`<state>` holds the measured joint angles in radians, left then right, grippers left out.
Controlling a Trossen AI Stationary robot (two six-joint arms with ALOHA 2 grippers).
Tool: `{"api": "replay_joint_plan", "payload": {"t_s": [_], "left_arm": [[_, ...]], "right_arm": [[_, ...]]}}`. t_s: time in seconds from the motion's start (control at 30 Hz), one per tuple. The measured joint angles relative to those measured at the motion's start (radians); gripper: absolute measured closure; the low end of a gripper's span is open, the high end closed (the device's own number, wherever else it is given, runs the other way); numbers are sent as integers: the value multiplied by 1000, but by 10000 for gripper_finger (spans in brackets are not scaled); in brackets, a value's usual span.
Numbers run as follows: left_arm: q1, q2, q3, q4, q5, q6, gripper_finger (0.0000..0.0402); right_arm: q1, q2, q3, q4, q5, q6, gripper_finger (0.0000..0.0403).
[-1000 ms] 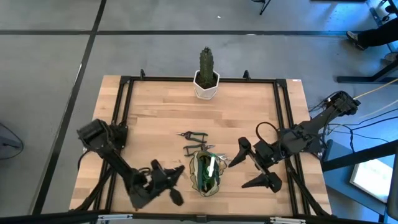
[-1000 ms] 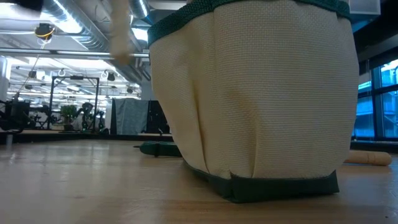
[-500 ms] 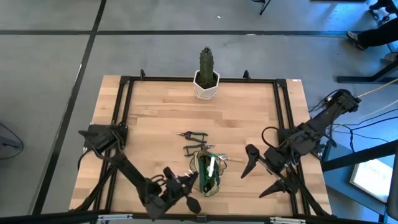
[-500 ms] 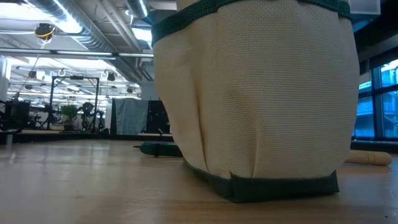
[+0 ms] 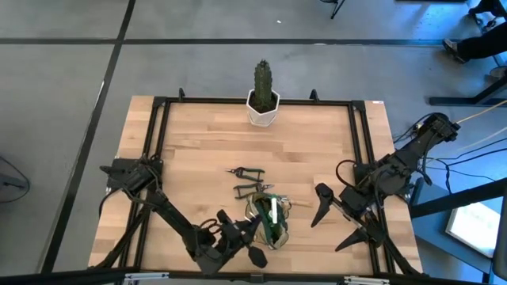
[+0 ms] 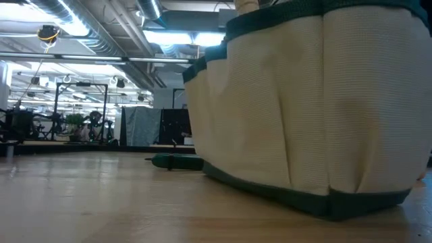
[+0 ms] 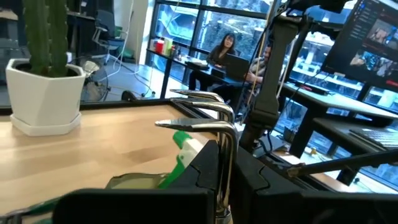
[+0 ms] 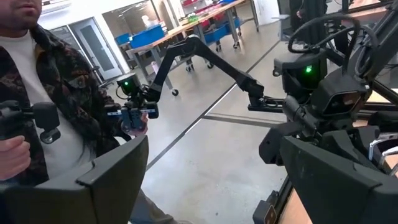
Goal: Pick & Place Garden tools in Gardening bag
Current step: Put the hand rake into the gardening bag
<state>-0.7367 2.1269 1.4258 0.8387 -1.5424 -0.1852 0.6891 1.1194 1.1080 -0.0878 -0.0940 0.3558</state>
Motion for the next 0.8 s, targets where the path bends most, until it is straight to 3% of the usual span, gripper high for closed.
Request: {"api": "replay_joint_plan", "payload": {"t_s": [0.23,0.53,0.8], "left_arm": [[2,0,-3,-182,19,-236,395],[21,7,-3,-189,105,-254,395],[26,35,-3,-219,114,-276,395]], "right_arm": [[-2,0,0,-24,-15,-4,36],[-2,0,0,-48,-15,-4,36],[-2,0,0,-56,-15,-4,36]]}}
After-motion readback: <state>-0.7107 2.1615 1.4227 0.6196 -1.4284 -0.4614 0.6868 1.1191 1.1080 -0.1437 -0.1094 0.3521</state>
